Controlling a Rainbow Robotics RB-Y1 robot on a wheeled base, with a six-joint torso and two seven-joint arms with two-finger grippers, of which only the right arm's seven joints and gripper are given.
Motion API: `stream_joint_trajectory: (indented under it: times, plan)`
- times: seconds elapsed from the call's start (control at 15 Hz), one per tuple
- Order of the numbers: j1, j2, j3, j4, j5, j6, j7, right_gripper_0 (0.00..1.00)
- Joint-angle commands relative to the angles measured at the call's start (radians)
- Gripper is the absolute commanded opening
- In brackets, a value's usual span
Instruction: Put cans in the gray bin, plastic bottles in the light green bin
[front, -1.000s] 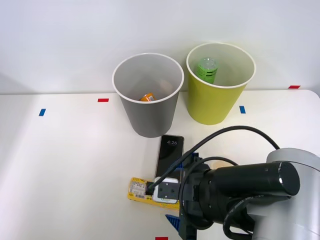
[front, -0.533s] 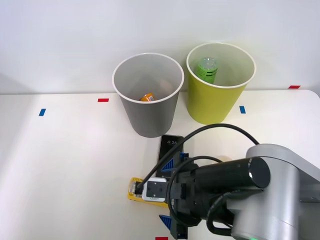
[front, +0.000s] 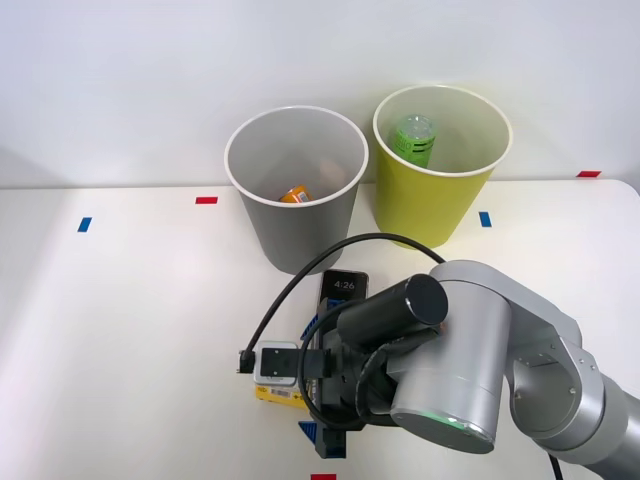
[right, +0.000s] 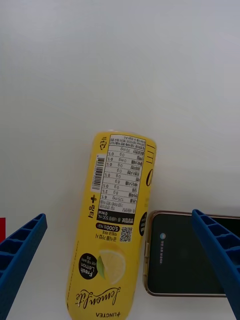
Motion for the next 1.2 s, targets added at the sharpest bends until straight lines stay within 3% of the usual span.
stream_joint_trajectory:
  times: [0.07, 0.4, 1.2]
  plan:
    - [-0.009, 0.023, 0.012, 0.045, 0.003, -0.007, 0.013, 1.0]
    - [-0.009, 0.058, 0.07, 0.138, 0.073, -0.088, 0.027, 1.0]
    - [-0.009, 0.144, 0.074, 0.319, 0.156, -0.148, 0.076, 1.0]
